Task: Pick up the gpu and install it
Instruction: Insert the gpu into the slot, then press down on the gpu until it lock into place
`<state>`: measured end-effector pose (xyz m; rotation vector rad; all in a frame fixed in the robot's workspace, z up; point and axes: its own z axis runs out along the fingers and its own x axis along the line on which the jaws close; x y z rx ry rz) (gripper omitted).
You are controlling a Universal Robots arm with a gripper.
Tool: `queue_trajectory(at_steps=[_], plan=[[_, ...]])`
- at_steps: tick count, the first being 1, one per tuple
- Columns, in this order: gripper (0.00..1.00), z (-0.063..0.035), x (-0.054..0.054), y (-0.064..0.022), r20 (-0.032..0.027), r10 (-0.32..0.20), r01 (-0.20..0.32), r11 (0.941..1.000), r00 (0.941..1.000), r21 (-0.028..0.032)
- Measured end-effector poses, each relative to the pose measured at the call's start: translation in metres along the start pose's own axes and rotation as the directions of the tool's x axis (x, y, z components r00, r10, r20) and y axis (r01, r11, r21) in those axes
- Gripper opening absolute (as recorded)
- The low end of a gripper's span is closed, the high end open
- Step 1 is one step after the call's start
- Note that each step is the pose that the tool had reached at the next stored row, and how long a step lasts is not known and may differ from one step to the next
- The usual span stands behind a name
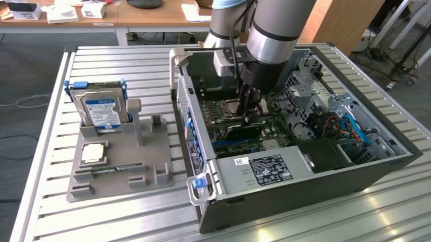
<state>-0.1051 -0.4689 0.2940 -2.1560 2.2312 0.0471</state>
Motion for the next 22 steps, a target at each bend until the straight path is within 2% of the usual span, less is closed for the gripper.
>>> queue_trajectory(at_steps=[3, 12, 13, 14, 22], plan=[[0.40, -0.0061, 0.000, 0.0000, -0.0006, 0.000, 0.000, 1.0000, 1.0000, 0.0000], [0.40, -0.0150, -0.001, -0.0001, -0.0068, 0.000, 0.000, 1.0000, 1.0000, 0.0002], [0.40, -0.0194, -0.001, -0.0001, -0.0104, 0.000, 0.000, 1.0000, 0.9999, 0.0004], [0.40, -0.0201, -0.001, -0.0001, -0.0110, 0.000, 0.000, 1.0000, 0.9999, 0.0005], [0.40, -0.0202, -0.001, 0.0006, -0.0100, 0.001, -0.001, 1.0000, 0.9999, 0.0022]])
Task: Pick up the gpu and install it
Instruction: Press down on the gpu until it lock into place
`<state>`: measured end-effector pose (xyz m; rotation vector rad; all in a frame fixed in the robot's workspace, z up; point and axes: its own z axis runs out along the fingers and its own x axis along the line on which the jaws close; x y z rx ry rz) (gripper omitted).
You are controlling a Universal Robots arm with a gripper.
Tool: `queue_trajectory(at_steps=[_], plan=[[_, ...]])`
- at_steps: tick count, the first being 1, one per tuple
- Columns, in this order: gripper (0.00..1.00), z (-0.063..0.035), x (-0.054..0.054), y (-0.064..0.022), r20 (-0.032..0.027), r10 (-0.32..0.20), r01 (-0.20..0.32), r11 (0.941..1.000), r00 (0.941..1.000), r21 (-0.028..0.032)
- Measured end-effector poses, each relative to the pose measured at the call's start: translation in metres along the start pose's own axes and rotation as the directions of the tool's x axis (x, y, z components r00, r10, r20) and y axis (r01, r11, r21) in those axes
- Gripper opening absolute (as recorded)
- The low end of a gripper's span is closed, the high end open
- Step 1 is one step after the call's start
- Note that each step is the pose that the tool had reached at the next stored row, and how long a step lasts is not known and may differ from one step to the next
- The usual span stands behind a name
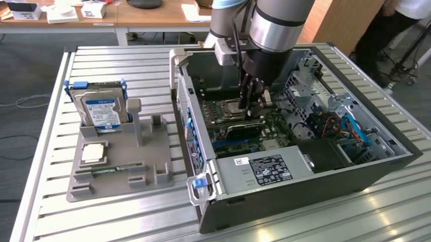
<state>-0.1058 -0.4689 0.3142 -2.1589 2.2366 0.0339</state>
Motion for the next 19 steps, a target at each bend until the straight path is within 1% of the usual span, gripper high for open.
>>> queue_trajectory(at_steps=[13, 14, 15, 16, 18, 19], plan=[[0.40, 0.0003, 0.0000, -0.0001, 0.0001, 0.000, 0.000, 1.0000, 1.0000, 0.0001], [0.38, 0.0004, 0.0000, -0.0001, 0.0001, 0.000, 0.000, 1.0000, 1.0000, 0.0001], [0.32, 0.0003, 0.0000, -0.0001, 0.0000, 0.000, 0.000, 1.0000, 1.0000, 0.0001], [0.32, 0.0004, 0.0000, -0.0001, 0.0001, 0.000, 0.000, 1.0000, 1.0000, 0.0001], [0.20, 0.0004, 0.0000, 0.0000, 0.0001, 0.000, 0.000, 1.0000, 1.0000, 0.0000], [0.20, 0.0005, 0.0000, 0.0000, 0.0001, 0.000, 0.000, 1.0000, 1.0000, 0.0001]])
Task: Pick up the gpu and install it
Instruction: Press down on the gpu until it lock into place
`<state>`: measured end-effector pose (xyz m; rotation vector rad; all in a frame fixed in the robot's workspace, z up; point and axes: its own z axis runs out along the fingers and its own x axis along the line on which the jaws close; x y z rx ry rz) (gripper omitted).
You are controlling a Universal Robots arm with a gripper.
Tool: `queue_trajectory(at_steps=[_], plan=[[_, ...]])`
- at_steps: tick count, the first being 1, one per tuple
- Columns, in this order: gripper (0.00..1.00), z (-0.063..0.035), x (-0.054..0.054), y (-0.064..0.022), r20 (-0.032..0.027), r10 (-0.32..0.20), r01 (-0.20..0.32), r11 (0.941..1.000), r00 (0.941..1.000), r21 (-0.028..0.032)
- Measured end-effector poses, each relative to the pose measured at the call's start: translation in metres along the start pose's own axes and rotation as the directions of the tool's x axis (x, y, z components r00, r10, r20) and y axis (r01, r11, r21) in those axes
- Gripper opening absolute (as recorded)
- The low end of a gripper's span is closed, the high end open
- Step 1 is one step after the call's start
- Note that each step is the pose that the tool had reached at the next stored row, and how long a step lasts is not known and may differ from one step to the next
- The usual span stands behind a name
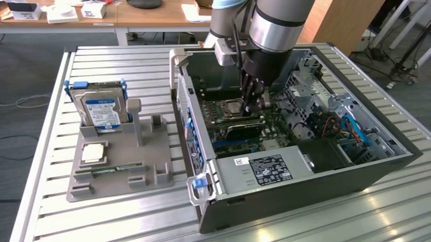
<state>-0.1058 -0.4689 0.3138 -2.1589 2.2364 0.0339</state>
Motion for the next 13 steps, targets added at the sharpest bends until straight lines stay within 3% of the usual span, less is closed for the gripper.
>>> queue_trajectory(at_steps=[2, 13], plan=[[0.11, 0.0000, 0.0000, 0.0000, 0.0000, 0.000, 0.000, 1.0000, 1.0000, 0.0000], [0.11, 0.0002, 0.0000, 0.0000, 0.0000, 0.000, 0.000, 1.0000, 1.0000, 0.0000]])
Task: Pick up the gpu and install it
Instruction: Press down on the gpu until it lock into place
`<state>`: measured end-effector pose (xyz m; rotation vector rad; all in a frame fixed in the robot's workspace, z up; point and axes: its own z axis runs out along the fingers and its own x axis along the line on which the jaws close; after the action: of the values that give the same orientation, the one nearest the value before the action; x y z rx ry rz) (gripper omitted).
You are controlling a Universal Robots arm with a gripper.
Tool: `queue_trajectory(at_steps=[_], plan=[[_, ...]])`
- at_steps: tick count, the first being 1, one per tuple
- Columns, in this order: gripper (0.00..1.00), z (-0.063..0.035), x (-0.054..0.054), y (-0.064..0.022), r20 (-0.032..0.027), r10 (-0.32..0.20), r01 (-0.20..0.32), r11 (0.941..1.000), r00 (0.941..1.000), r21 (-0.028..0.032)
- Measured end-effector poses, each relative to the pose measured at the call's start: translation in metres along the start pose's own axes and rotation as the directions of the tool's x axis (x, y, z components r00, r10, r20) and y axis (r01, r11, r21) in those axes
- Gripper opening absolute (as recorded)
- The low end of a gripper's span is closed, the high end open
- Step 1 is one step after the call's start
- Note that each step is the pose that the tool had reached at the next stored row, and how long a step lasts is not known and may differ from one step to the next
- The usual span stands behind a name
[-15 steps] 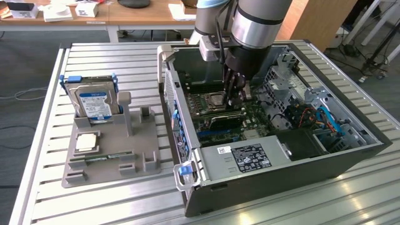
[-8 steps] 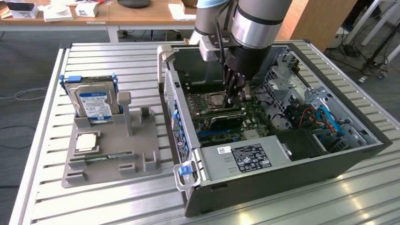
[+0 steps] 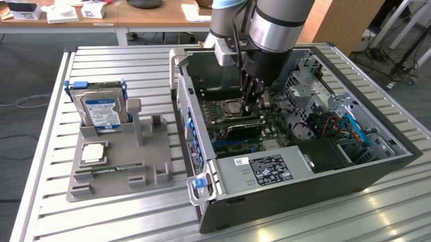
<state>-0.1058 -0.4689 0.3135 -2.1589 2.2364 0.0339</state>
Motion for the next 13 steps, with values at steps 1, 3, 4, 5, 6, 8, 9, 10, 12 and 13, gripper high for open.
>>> queue_trajectory(at_steps=[1, 3, 4, 5, 6, 8, 9, 10, 12, 13], plan=[[0.11, 0.0004, 0.000, 0.0000, 0.0002, 0.000, 0.000, 1.0000, 1.0000, 0.0001], [0.11, 0.0015, 0.000, 0.0000, 0.0003, 0.000, 0.000, 1.0000, 1.0000, 0.0002], [0.11, 0.0022, 0.000, 0.0000, 0.0000, 0.000, 0.000, 1.0000, 1.0000, 0.0000], [0.11, 0.0031, 0.000, 0.0000, 0.0001, 0.000, 0.000, 1.0000, 1.0000, 0.0002], [0.11, 0.0041, 0.000, 0.0000, 0.0000, 0.000, 0.000, 1.0000, 1.0000, 0.0004], [0.11, 0.0065, 0.000, 0.0000, 0.0000, 0.000, 0.000, 1.0000, 1.0000, 0.0008], [0.11, 0.0075, 0.000, 0.0000, 0.0001, 0.000, 0.000, 1.0000, 1.0000, 0.0009], [0.11, 0.0084, 0.000, 0.0000, 0.0002, 0.000, 0.000, 1.0000, 1.0000, 0.0010], [0.11, 0.0100, 0.000, 0.0000, 0.0000, 0.000, 0.000, 1.0000, 1.0000, 0.0011], [0.11, 0.0111, 0.000, 0.0001, 0.0000, 0.000, 0.000, 1.0000, 1.0000, 0.0013]])
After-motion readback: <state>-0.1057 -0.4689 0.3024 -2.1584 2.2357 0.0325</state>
